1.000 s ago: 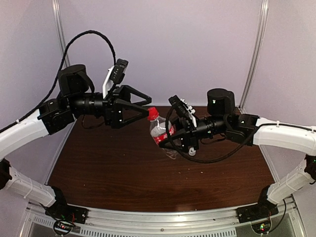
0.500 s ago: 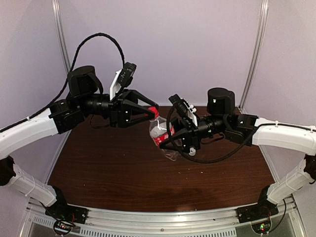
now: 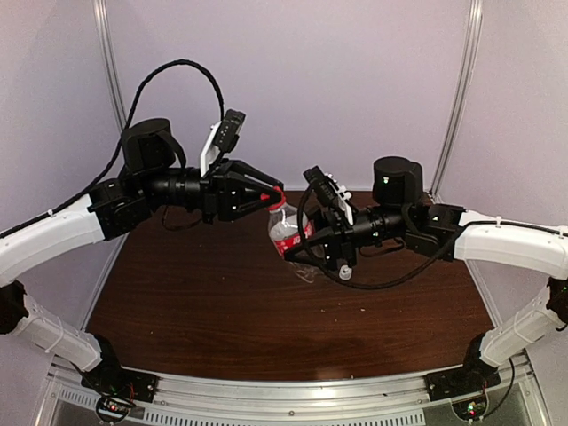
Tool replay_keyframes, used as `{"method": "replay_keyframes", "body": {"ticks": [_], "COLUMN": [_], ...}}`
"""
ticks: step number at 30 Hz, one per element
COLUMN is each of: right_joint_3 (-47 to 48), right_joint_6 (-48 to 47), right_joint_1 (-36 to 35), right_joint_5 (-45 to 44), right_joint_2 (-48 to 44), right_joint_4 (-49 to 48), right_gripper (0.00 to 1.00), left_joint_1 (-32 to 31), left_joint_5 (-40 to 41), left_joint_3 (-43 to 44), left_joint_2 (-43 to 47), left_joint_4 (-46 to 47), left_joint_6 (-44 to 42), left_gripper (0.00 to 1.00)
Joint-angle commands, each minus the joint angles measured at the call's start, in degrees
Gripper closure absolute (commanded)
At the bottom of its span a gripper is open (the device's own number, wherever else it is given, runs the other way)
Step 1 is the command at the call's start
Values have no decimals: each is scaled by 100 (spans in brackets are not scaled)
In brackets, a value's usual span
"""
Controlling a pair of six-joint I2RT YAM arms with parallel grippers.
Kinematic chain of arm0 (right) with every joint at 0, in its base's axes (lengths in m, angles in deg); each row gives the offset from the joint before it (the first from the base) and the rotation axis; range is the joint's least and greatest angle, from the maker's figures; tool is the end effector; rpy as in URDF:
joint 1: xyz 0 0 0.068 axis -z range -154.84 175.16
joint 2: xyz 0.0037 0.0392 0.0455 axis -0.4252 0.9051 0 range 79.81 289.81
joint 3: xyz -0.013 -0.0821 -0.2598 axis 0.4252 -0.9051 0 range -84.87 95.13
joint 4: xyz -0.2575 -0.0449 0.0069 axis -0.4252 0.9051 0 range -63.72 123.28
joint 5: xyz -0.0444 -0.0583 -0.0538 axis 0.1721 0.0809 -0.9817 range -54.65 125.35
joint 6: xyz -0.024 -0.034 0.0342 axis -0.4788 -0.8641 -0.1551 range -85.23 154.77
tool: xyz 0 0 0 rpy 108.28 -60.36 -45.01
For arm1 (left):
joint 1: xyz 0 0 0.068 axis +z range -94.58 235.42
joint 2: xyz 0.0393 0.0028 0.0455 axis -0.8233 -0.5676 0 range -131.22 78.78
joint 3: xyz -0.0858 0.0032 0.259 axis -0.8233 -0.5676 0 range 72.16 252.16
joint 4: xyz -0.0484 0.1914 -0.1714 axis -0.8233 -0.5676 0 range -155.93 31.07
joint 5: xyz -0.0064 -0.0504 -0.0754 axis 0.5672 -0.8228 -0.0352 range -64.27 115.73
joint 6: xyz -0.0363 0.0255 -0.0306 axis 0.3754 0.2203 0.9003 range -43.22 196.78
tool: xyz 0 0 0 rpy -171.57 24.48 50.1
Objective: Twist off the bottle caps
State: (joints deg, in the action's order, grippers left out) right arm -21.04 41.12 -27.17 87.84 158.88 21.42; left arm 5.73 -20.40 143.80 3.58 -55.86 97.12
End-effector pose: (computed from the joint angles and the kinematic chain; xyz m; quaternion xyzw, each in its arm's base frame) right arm 0.1708 0.2676 0.3489 -0.5298 0.5236 0.5775 0.3341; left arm 0.1743 -0.2449 0.4125 0.4323 0.5622 -0.5995 0.3709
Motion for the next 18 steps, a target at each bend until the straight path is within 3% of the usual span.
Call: {"method": "replay_keyframes", "body": {"ticks": [1,7,10,18], "right_joint_3": [257,279,271,185], "right_joint_6": [-101,-153,-159,-178], "right_joint_1": [22,22,22,22], "right_joint_5": [-1450,-2767,-2972,-2986], "right_joint_2": [-40,-29,-10,-40], "right_joint_4": [433,713,724,693], "right_gripper": [63,63,63,63], "left_joint_1": [-23,-63,-231,-292], "left_joint_5": [1052,2969,3707,3897], "left_joint_3": [-50,106,288,260], "left_joint_2": [203,260,217,200], "left_joint_4": [-44,-768,-1162,-1190], "left_joint_6": [379,1408,1546,1618], "left_gripper": [85,86,85,75]}}
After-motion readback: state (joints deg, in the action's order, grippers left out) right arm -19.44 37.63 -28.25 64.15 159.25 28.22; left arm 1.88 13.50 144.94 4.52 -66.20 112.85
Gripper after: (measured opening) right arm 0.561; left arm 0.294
